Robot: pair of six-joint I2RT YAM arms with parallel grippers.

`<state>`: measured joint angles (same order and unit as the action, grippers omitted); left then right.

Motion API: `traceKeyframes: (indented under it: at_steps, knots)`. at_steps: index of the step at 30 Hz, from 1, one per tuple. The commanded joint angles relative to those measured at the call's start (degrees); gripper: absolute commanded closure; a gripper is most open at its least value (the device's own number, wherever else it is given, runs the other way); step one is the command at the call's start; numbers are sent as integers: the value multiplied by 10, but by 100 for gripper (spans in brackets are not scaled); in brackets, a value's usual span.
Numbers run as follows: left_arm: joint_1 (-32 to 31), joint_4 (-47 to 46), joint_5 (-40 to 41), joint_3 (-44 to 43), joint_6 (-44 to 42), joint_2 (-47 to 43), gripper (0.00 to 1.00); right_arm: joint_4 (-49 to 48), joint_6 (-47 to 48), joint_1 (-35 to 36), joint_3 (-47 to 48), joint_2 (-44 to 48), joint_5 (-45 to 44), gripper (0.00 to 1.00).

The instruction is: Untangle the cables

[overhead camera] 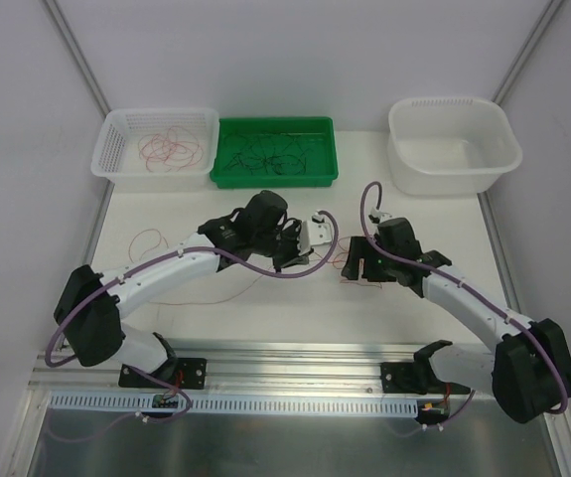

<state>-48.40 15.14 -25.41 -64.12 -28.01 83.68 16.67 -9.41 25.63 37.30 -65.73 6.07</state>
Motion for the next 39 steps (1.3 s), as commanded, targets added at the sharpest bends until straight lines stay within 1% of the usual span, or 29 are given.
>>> traceKeyframes:
  at_steps: [1,2,4,6,10,14,16,18,24,26,29,30,32,33,35,36,37,39]
  knots:
    - [-4,-4,23,14,28,-42,100,-51,30,26,23,6,14,23]
    - [-4,-4,29,16,30,-53,100,-56,53,29,21,11,15,24]
    - [-4,-5,40,25,35,-62,100,-63,70,35,12,27,20,28]
    - [-4,-4,36,33,38,-76,100,-69,90,36,6,49,30,29]
    - [-4,-4,34,44,45,-103,100,-73,128,36,8,61,52,32]
    - [-4,-4,28,50,48,-130,100,-86,156,36,19,47,105,34]
    - [-3,-4,27,50,47,-136,100,-93,170,37,27,35,143,38]
    - [-4,-4,31,52,47,-144,100,-101,181,40,33,27,162,40]
    - [-4,0,29,58,47,-157,100,-116,204,45,54,7,188,41]
    - [-4,2,28,60,47,-160,100,-119,210,47,61,-10,199,43]
    - [-4,2,32,61,45,-165,100,-118,215,55,78,-32,215,51]
    - [-4,3,37,61,42,-168,100,-118,215,57,80,-35,217,58]
    - [-4,5,46,64,38,-171,100,-117,216,59,81,-39,221,68]
    - [-3,7,66,65,38,-172,100,-105,218,60,81,-37,218,79]
    - [-3,11,96,70,36,-171,100,-96,220,59,74,-15,207,91]
    - [-2,17,117,71,35,-171,100,-83,222,59,69,-4,186,99]
    - [-1,21,160,76,36,-170,100,-75,224,58,66,8,173,99]
    - [3,24,206,81,43,-170,100,-44,227,58,61,40,139,99]
